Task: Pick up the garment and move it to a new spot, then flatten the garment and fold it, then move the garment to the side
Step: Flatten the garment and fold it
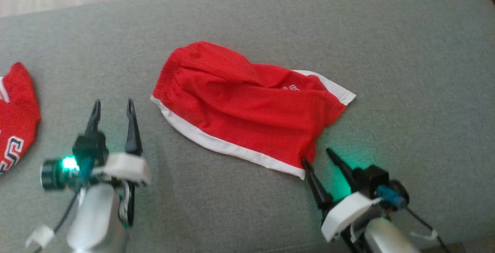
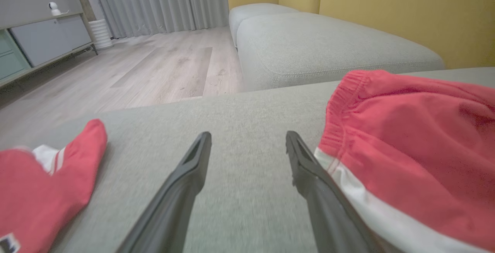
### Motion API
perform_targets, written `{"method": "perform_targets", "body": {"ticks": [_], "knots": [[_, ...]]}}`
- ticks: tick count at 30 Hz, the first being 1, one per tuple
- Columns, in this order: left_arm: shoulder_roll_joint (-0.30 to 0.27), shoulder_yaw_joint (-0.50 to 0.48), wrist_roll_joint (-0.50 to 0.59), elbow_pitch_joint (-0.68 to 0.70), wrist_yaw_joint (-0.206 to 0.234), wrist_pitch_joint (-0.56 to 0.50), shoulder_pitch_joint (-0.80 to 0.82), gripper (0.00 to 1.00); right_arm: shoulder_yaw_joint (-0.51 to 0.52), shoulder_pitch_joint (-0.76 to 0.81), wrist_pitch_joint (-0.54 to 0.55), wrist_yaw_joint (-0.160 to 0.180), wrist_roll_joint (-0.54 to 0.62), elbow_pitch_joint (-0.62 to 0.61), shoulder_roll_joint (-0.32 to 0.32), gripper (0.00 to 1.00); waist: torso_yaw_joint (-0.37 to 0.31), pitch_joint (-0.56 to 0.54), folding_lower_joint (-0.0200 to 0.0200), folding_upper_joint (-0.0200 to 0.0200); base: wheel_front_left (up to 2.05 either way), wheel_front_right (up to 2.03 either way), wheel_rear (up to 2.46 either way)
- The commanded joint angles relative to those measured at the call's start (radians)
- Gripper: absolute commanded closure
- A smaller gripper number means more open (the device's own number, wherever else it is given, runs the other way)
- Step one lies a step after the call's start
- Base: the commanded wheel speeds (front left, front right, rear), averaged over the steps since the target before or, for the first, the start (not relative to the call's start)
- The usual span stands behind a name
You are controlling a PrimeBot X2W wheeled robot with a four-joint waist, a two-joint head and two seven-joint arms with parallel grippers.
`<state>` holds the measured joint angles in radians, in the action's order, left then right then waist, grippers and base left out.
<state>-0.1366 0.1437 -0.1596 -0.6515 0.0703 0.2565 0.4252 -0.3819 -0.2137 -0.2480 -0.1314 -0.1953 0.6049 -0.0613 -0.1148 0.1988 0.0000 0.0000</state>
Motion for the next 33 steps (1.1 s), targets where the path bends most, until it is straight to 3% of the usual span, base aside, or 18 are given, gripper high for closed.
{"method": "perform_targets", "body": {"ticks": [1, 6, 12, 13, 14, 21, 25, 30, 31, 32, 33], "knots": [[-0.012, -0.045, 0.003, 0.056, 0.001, 0.005, -0.012, 0.00, -0.032, 0.015, -0.014, 0.001, -0.019, -0.030, 0.011, 0.00, 0.024, -0.024, 0.0000, 0.0000, 0.00, 0.00, 0.00], [0.024, -0.066, 0.017, 0.148, -0.008, 0.005, -0.144, 0.00, -0.068, 0.058, -0.014, 0.001, -0.069, -0.024, 0.009, 0.00, 0.055, -0.056, 0.0000, 0.0000, 0.00, 0.00, 0.00], [0.056, -0.079, 0.031, 0.199, -0.020, 0.005, -0.238, 0.00, -0.029, 0.058, -0.014, 0.001, -0.095, 0.013, 0.010, 0.00, 0.090, -0.078, 0.0000, 0.0000, 0.00, 0.00, 0.00], [0.060, -0.080, 0.032, 0.203, -0.023, 0.005, -0.247, 0.00, -0.023, 0.055, -0.014, 0.001, -0.097, 0.019, 0.010, 0.32, 0.095, -0.079, 0.0000, 0.0000, 0.00, 0.00, 0.00], [0.063, -0.080, 0.033, 0.206, -0.025, 0.005, -0.256, 0.00, -0.016, 0.054, -0.014, 0.001, -0.102, 0.026, 0.010, 1.00, 0.100, -0.081, 0.0000, 0.0000, 0.00, 0.00, 0.00], [0.079, -0.088, 0.037, 0.215, -0.042, 0.005, -0.296, 0.00, 0.109, 0.038, -0.014, 0.001, -0.093, -0.024, -0.010, 1.00, 0.115, -0.099, 0.0000, 0.0000, 0.00, 0.00, 0.00], [0.084, -0.070, 0.034, 0.194, -0.059, 0.005, -0.344, 0.00, 0.210, 0.019, -0.014, 0.001, -0.038, -0.069, -0.100, 1.00, 0.115, -0.143, 0.0000, 0.0000, 0.00, 0.00, 0.00], [0.086, -0.037, 0.021, 0.174, -0.064, 0.005, -0.374, 0.00, 0.256, 0.008, -0.014, 0.001, -0.004, -0.044, -0.135, 1.00, 0.120, -0.165, 0.0000, 0.0000, 0.00, 0.00, 0.00], [0.086, -0.024, 0.016, 0.170, -0.065, 0.005, -0.379, 0.00, 0.271, 0.006, -0.014, 0.001, 0.006, -0.024, -0.136, 0.54, 0.122, -0.169, 0.0000, 0.0000, 0.00, 0.00, 0.00], [0.086, -0.011, 0.013, 0.167, -0.065, 0.005, -0.383, 0.00, 0.279, 0.002, -0.014, 0.001, 0.014, -0.008, -0.132, 0.00, 0.125, -0.172, 0.0000, 0.0000, 0.00, 0.00, 0.00], [0.086, -0.002, 0.009, 0.165, -0.063, 0.005, -0.386, 0.00, 0.285, -0.002, -0.014, 0.001, 0.025, -0.003, -0.124, 0.00, 0.127, -0.175, 0.0000, 0.0000, 0.00, 0.00, 0.00]]}}
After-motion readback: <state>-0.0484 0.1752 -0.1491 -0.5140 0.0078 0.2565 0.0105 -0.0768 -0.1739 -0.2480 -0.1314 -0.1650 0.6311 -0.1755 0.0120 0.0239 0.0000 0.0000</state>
